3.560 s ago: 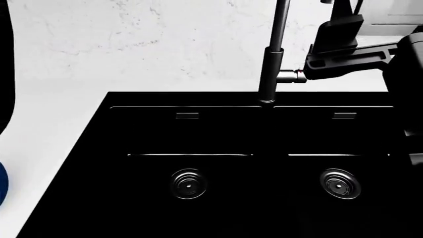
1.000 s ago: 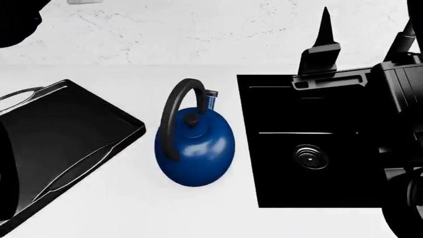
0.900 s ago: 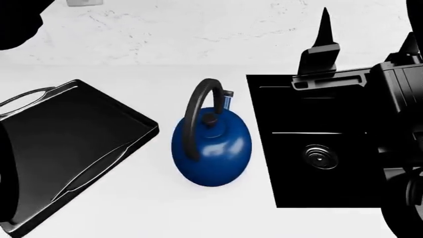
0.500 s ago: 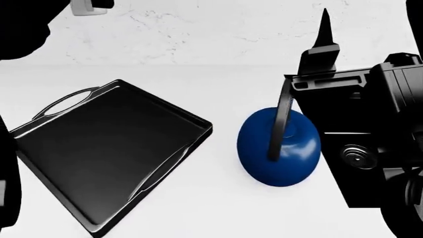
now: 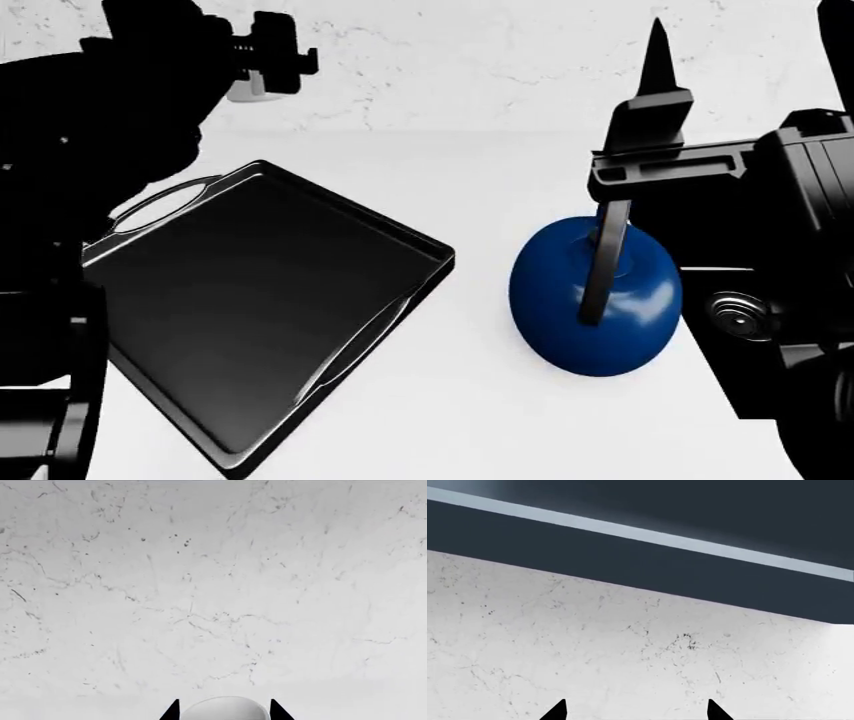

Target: Pick the kettle from the counter and place it on the tray. Then pick the mug from the cabinet and place it on the tray. Then close the cabinet doors.

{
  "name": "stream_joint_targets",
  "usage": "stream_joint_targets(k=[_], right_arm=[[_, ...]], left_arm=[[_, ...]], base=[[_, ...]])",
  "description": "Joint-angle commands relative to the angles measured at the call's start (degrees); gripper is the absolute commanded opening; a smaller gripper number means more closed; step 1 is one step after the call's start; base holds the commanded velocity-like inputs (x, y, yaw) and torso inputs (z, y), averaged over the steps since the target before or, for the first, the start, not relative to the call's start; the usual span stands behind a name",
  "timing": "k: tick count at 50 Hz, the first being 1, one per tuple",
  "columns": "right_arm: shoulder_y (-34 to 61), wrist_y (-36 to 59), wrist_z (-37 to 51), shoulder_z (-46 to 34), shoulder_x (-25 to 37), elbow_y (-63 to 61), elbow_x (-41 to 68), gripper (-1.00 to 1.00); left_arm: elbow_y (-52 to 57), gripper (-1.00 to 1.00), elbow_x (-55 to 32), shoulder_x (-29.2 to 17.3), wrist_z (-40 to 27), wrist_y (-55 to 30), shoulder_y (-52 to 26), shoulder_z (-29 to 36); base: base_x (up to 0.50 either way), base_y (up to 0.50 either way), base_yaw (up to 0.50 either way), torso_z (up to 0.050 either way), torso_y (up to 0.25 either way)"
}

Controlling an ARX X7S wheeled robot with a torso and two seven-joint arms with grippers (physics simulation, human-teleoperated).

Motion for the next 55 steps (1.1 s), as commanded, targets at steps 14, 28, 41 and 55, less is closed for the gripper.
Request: stream_joint_targets(k=[14,28,41,55], right_arm=[[-3.27,-2.01,-2.23,0.35,0.3,0.36,-2.8,1.0],[-3.95,-2.32,-2.93,-0.26,-0.1,0.7,-4.1,1.0],[-4.13,-2.48,-3.32,-0.85,-0.61,1.14,-4.96,1.0],[-4.67,-2.83,-3.89,-1.34,-0.91,1.46,-5.92,1.0]], left_arm=[[-20.01,-1.0,7.97,4.06,3.12,16.52,8.16,4.94],[-24.91,-1.0,9.01,3.54,2.26,18.49,9.09,4.44],[-25.6,-1.0,8.51,2.99,2.82,18.62,10.9,4.34],[-27.72,-1.0,8.25,3.17,3.58,19.48,11.52,4.2]], base=[[0.0,0.0,0.0,0.0,0.0],[0.0,0.0,0.0,0.0,0.001],[0.0,0.0,0.0,0.0,0.0],[0.0,0.0,0.0,0.0,0.0]])
